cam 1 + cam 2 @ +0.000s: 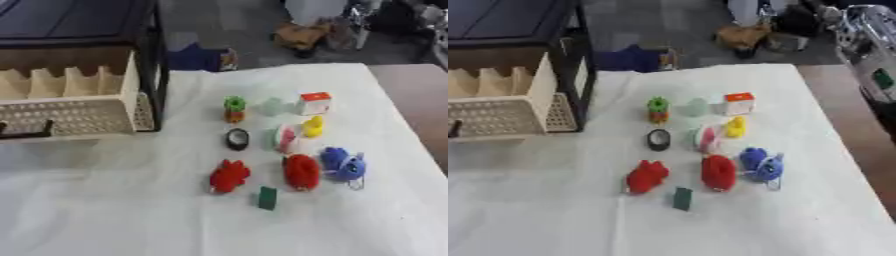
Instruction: Pick up objects from table and place into drawer.
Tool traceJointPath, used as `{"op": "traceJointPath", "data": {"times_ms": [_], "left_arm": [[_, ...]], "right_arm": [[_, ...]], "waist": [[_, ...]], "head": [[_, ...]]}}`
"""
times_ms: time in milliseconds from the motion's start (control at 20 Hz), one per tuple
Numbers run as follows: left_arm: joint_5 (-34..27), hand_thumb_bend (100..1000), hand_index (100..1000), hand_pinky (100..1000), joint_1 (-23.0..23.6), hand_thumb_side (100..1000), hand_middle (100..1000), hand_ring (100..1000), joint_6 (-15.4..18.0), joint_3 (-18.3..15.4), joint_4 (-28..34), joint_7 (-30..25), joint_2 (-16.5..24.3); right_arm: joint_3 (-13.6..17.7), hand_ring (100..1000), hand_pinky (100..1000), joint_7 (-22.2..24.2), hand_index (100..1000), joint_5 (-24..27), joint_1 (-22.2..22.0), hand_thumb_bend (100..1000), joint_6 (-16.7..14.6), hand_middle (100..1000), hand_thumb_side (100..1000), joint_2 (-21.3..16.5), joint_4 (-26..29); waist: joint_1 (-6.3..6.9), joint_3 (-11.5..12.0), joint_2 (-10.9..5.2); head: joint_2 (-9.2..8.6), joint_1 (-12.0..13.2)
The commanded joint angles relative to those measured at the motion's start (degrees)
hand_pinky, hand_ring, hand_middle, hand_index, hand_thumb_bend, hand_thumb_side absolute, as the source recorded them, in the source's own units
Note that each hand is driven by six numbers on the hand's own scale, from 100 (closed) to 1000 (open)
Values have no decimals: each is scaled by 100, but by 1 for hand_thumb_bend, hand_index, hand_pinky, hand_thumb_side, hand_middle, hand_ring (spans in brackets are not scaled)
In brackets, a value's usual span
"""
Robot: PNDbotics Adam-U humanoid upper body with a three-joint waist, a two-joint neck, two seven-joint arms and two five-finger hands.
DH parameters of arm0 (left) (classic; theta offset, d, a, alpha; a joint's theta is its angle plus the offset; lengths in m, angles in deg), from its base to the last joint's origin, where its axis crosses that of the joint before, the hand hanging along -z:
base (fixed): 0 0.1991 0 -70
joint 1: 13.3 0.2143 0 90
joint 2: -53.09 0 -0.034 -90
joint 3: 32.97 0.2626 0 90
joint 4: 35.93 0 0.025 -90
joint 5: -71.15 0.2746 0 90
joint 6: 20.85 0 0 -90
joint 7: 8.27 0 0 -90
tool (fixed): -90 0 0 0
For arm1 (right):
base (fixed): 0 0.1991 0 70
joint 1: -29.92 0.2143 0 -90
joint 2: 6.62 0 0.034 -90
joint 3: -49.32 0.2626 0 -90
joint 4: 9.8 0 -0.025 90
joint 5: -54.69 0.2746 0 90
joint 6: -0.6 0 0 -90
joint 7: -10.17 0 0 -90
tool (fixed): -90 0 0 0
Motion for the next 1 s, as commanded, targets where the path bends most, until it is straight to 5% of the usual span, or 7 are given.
{"op": "traceJointPath", "data": {"times_ms": [50,450,1000], "left_arm": [[0,502,707,100,-42,1000,100,100,3,-35,68,-26,100],[18,493,702,100,-10,1000,100,100,-15,-25,68,-76,95],[18,486,694,100,28,1000,100,100,-28,-22,68,-105,76]], "right_arm": [[-12,818,743,129,876,-38,97,304,-53,772,1000,-192,-85],[-42,821,737,298,857,245,-288,372,30,758,946,-356,218],[-36,838,745,839,968,629,-853,559,142,779,864,-553,646]], "waist": [[-1,2,-108],[-2,0,-93],[3,-1,-76]], "head": [[-60,-24],[-103,-6],[-127,6]]}}
